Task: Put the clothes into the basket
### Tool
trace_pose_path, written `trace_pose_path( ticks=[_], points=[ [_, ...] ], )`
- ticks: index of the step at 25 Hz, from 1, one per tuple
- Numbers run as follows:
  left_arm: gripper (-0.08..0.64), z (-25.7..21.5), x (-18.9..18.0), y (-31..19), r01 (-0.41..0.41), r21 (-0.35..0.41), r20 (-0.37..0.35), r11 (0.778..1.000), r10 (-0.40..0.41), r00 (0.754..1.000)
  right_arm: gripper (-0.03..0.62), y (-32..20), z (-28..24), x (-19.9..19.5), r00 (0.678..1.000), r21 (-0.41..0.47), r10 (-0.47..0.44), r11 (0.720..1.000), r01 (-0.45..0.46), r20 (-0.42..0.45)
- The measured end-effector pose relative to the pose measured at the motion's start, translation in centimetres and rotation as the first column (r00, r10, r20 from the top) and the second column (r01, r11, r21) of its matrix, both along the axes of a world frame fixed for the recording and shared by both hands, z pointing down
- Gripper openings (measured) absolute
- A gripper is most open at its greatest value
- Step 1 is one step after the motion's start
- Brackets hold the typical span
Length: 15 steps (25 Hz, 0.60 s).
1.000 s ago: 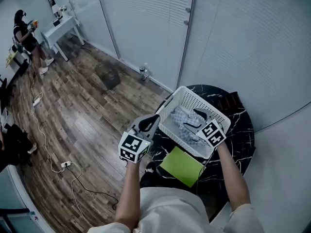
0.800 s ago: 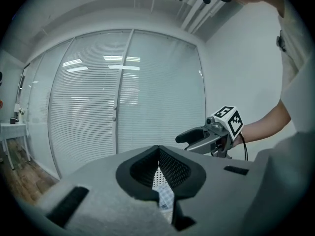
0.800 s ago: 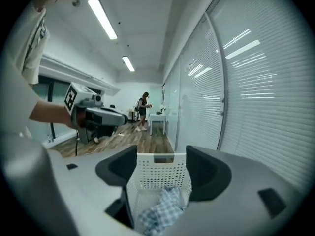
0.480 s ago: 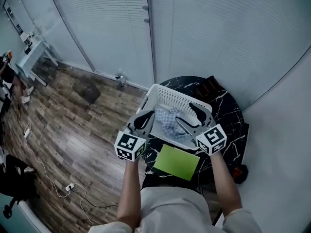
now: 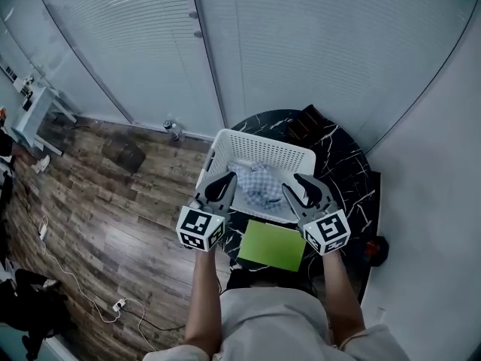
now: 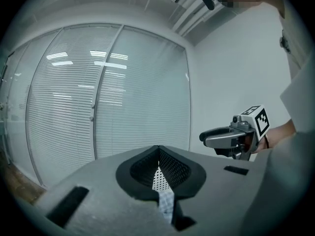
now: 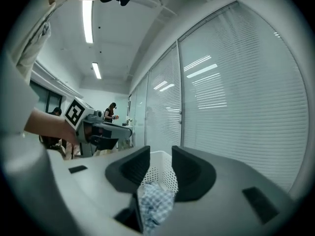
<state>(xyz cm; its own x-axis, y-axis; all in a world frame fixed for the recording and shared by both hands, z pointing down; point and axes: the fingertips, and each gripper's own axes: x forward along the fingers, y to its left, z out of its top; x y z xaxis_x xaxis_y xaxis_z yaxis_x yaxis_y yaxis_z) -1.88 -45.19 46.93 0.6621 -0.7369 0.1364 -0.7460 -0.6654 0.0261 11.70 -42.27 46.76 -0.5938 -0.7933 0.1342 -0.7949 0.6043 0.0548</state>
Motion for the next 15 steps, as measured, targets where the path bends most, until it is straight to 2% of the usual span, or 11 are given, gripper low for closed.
trace_pose_path(
  ticks=[3,4,8,15],
  points=[
    [0.014,-0.1,0.0,0.1,-0.002,0.008,-0.006,1.000,0.002,1.000,0.061,-0.3,0.0,0.3,1.000,0.005,0.012,1.000,-0.012,0.015],
    [0.014,-0.1,0.0,0.2,-0.001,0.007,-0.006,1.000,0.001,1.000,0.050,-0.3,-0.1,0.3,0.999,0.003,0.013,1.000,-0.013,0.035],
    [0.014,-0.1,-0.3,0.2,0.009,0.009,-0.007,1.000,-0.009,1.000,0.024,-0.5,-0.4,0.3,0.997,-0.006,0.009,1.000,-0.009,0.078],
    [0.014,0.2,-0.8,0.4,0.023,0.003,0.001,1.000,-0.023,1.000,0.021,-0.8,-0.1,-1.0,0.998,-0.011,-0.032,0.999,0.032,0.054]
  ],
)
